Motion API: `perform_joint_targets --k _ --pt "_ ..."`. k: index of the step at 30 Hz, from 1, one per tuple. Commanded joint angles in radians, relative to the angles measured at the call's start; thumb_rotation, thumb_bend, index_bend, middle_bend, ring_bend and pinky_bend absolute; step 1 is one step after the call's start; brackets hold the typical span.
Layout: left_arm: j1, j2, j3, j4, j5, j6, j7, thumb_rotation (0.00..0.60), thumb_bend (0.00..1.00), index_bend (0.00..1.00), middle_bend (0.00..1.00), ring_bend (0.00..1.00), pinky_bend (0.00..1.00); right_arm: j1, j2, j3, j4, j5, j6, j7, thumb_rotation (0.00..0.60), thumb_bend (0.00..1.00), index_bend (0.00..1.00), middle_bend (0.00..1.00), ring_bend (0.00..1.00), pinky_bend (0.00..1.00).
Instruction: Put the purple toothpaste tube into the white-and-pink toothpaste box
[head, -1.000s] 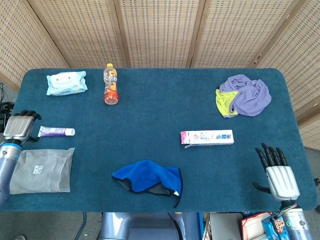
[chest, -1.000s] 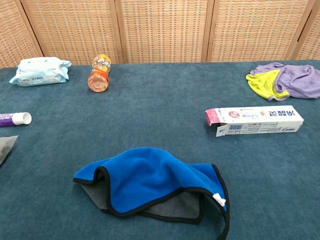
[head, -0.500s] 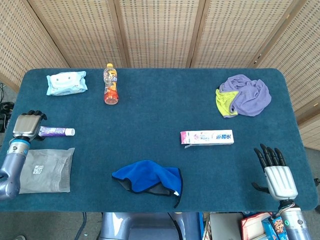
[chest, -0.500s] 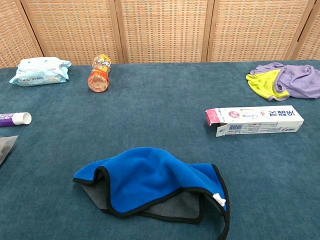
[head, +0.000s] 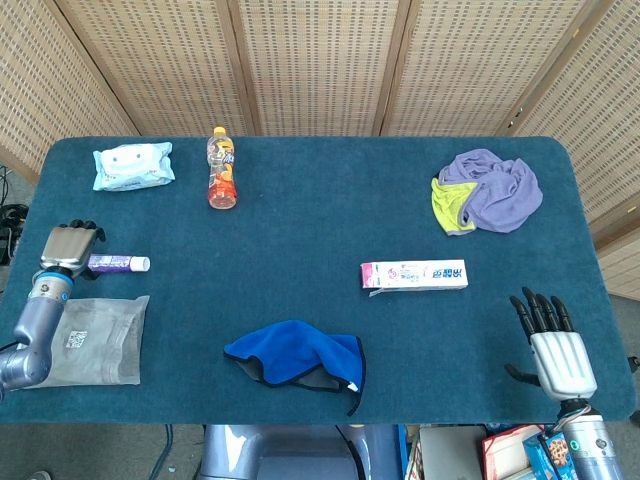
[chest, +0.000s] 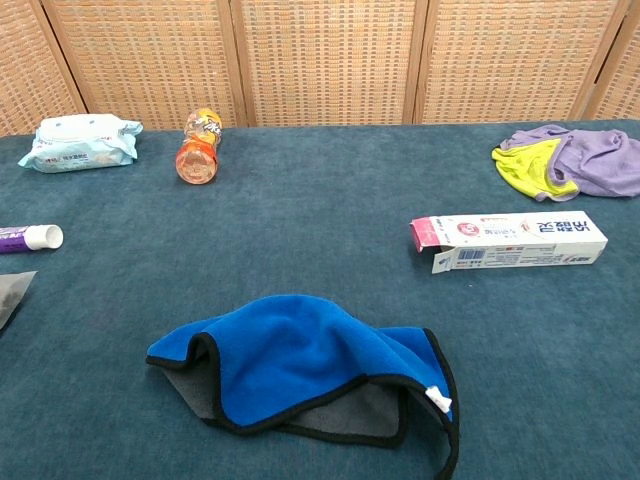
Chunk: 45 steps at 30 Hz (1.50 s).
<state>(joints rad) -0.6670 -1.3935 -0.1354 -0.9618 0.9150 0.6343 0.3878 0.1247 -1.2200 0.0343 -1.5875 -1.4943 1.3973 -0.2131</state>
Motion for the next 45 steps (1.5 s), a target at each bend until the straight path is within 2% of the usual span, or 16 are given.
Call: perform_joint_targets --k 1,7,23,28,36,45 --pt "-0.012 -0.004 0.007 0.021 -0.014 -0.023 0.01 0.6 0.23 0.33 0.22 0.16 0.25 0.002 -0.003 0.0 0.003 0.003 -0.005 -0.004 0.6 0.16 0.0 0.0 0.0 0.0" --pt "-0.031 -0.036 0.023 0.078 -0.032 -0.057 0.026 0.6 0.23 0.33 0.22 0.16 0.25 0.005 -0.013 -0.001 0.009 0.006 -0.01 -0.017 0.6 0.17 0.0 0.0 0.0 0.0" --pt "-0.051 -0.142 0.049 0.214 0.004 -0.11 -0.002 0.6 0.23 0.35 0.23 0.16 0.25 0.007 -0.025 0.005 0.027 0.013 -0.006 -0.02 0.6 0.17 0.0 0.0 0.0 0.0" --pt "-0.052 -0.163 0.049 0.24 0.017 -0.11 -0.018 0.6 0.28 0.42 0.3 0.22 0.28 0.008 -0.029 0.007 0.031 0.012 -0.005 -0.021 0.6 0.17 0.0 0.0 0.0 0.0" --pt "-0.042 -0.199 0.047 0.272 0.065 -0.068 -0.055 0.6 0.34 0.64 0.5 0.4 0.41 0.007 -0.032 0.008 0.036 0.005 0.008 -0.013 0.6 0.17 0.0 0.0 0.0 0.0" --pt "-0.031 -0.192 0.043 0.267 0.162 0.012 -0.137 0.6 0.35 0.71 0.55 0.44 0.44 0.004 -0.031 0.009 0.039 0.003 0.015 -0.001 0.6 0.17 0.0 0.0 0.0 0.0"
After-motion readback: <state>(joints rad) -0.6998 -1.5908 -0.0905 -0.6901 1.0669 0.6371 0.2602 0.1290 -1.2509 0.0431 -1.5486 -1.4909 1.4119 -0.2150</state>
